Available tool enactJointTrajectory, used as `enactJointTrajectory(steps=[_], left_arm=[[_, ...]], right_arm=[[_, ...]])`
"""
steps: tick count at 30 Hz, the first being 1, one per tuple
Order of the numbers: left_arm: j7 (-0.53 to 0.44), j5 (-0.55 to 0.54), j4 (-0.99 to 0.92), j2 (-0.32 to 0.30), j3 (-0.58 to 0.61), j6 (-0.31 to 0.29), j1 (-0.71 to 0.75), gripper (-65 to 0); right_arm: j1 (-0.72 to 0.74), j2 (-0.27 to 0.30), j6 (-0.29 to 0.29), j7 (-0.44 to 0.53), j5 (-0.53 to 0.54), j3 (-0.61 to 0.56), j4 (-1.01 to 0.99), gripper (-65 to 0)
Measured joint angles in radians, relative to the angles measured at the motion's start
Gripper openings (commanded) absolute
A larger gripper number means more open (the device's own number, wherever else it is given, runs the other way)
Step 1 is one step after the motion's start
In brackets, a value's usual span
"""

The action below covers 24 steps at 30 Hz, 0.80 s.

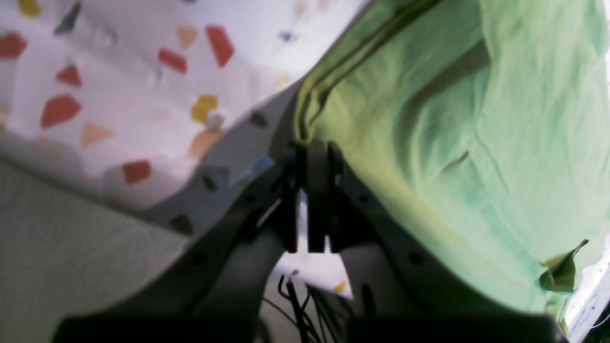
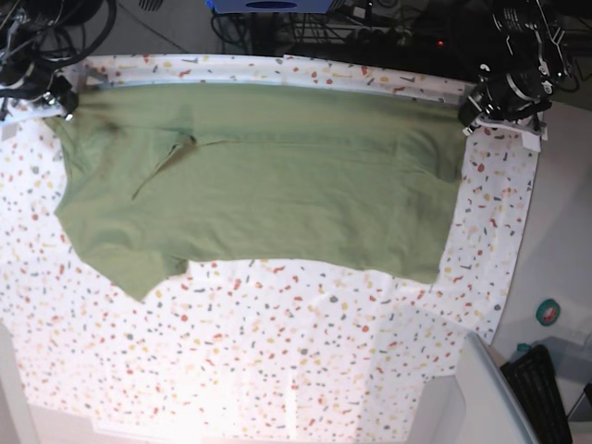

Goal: Layout the t-shirt on the table in an organized manner, then fold the t-shirt properly
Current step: 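Drag the shirt with both grippers away from the robot's base, then release the shirt and move both grippers to its hem edge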

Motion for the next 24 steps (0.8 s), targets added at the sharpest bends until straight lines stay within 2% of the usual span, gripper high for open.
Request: enactJointTrajectory(steps=[8, 11, 12, 13, 14, 17, 19, 21, 24], left_arm=[[-0.003, 0.002, 0.0, -0.003, 0.0, 0.0, 0.002, -65.0], [-0.003, 0.002, 0.0, -0.004, 0.0, 0.0, 0.002, -65.0], [-0.003, 0.002, 0.0, -0.006, 0.0, 0.0, 0.002, -65.0], [-0.003, 0.002, 0.0, -0.006, 0.0, 0.0, 0.002, -65.0], [-0.003, 0.002, 0.0, -0.006, 0.0, 0.0, 0.002, -59.9], [-0.001, -0.002, 0.005, -0.002, -0.016, 0.0, 0.017, -35.1], [0.001, 0.001, 0.034, 0.012, -0.074, 0.001, 0.028, -25.8], [0.002, 0.003, 0.089, 0.027, -0.144, 0.002, 0.041, -24.7], [0.004, 0.006, 0.192, 0.027, -0.256, 0.002, 0.044, -24.7]], right_arm=[[-0.026, -0.016, 0.0, -0.006, -0.004, 0.0, 0.001, -63.8], [-0.039, -0.016, 0.0, -0.006, -0.009, 0.0, 0.001, -40.8], [-0.045, -0.016, 0.0, -0.006, -0.004, 0.0, 0.003, -35.4], [-0.052, -0.018, 0.0, -0.006, -0.002, 0.0, 0.016, -34.2], [-0.061, -0.02, 0.0, -0.005, -0.002, 0.0, 0.035, -35.1], [-0.092, -0.027, 0.0, 0.003, -0.005, 0.0, 0.103, -37.2], [-0.097, -0.044, 0.0, -0.003, -0.005, 0.009, 0.135, -37.1], [-0.1, -0.057, 0.0, -0.011, 0.002, 0.039, 0.165, -37.1], [-0.109, -0.038, 0.0, -0.006, -0.01, 0.057, 0.185, -37.1]])
